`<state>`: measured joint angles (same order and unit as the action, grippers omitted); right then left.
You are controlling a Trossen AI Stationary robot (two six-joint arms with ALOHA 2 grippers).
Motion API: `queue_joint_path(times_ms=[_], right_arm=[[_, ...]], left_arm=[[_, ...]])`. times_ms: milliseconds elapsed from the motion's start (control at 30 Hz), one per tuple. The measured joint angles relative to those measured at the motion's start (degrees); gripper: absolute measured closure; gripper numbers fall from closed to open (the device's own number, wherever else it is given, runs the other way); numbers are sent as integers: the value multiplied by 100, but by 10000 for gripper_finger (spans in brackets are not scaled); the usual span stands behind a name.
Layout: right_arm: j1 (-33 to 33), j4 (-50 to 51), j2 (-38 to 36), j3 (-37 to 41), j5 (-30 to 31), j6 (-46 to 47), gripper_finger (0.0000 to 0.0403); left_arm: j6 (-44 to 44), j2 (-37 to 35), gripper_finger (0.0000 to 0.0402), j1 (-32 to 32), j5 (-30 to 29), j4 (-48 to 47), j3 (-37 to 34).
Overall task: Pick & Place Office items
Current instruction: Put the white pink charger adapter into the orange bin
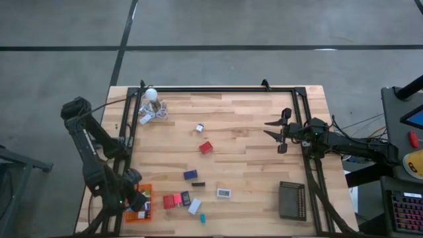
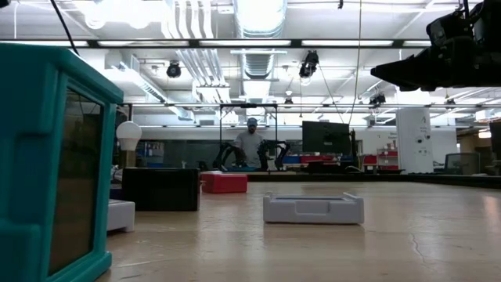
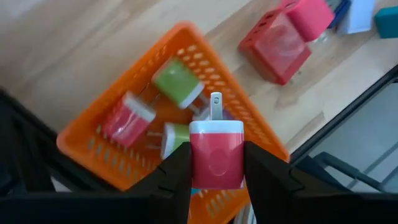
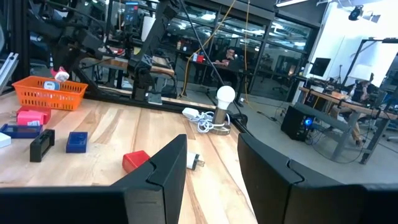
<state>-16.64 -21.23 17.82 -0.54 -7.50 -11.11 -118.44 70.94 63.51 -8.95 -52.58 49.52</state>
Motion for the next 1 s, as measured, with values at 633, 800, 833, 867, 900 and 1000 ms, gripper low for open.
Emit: queue_joint_path(times_ms=[633,800,833,867,900,1000], right_arm=[[0,0,-2,0,1,0,264],[0,0,-2,0,1,0,264],[0,0,-2,-1,0,0,264],[0,0,-2,0,0,0,264],[1,-1,-1,-1,0,0,264],[0,-1,-2,0,0,0,264]], left_arm=[[170,988,277,79,24,113,-5],[325,1224,277,81,23,140,2],[344,1263,277,81,22,140,2],[380,1283,277,81,24,145,4],[409,1307,277,79,22,153,4],[446,1364,277,79,44,168,-8]])
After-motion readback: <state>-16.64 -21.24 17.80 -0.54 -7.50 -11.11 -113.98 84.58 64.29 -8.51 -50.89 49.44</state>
